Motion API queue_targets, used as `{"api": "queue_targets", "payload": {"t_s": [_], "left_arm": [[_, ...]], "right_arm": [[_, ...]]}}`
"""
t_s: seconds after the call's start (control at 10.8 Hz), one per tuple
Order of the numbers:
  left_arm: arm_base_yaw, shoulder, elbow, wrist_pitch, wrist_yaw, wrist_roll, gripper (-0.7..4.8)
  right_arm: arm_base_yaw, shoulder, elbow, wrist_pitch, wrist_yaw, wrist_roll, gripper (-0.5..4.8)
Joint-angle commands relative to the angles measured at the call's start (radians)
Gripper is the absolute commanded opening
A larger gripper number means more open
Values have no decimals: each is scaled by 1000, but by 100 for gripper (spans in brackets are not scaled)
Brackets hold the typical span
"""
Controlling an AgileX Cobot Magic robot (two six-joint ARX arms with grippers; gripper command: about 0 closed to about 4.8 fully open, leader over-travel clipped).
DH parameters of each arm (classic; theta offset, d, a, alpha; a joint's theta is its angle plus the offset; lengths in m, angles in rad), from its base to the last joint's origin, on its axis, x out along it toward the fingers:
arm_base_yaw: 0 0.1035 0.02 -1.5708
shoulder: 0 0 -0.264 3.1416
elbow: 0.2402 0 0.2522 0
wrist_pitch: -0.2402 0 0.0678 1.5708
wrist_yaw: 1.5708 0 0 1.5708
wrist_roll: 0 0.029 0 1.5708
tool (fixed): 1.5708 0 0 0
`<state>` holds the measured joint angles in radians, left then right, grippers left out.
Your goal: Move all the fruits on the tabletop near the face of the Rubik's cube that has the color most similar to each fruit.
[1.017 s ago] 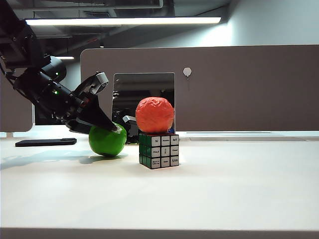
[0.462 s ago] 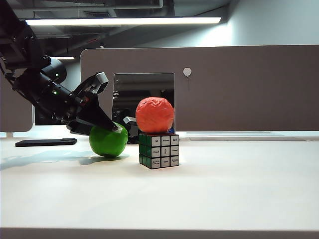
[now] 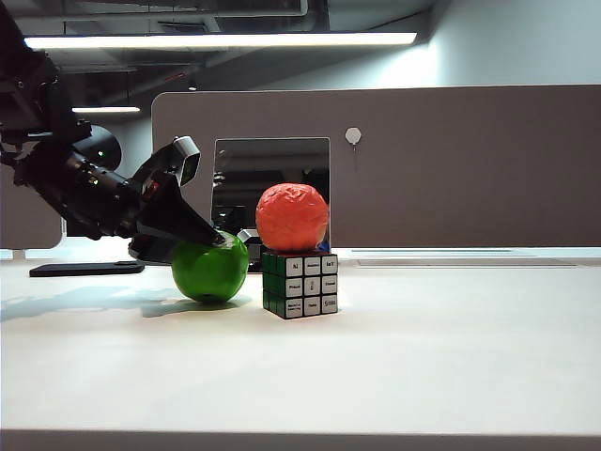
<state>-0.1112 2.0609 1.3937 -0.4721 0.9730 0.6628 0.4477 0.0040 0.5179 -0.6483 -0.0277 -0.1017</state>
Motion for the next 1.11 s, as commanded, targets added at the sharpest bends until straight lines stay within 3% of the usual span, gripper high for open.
{"api": "queue_targets", "payload": {"t_s": [0.09,0.46,0.65,1.11], "left_arm": [[6,9,-25,-161,-116,40,168],[44,-19,-28,-212,-108,69,149],[72,-40,-29,-241,-48,71,142],[6,-41,-29,-296,-15,116,79]], "right_arm": [[0,0,5,24,-5,3,-1],[0,0,5,25,-5,1,-1],[0,0,5,27,-1,0,-1],[0,0,5,49,5,0,-1]]}}
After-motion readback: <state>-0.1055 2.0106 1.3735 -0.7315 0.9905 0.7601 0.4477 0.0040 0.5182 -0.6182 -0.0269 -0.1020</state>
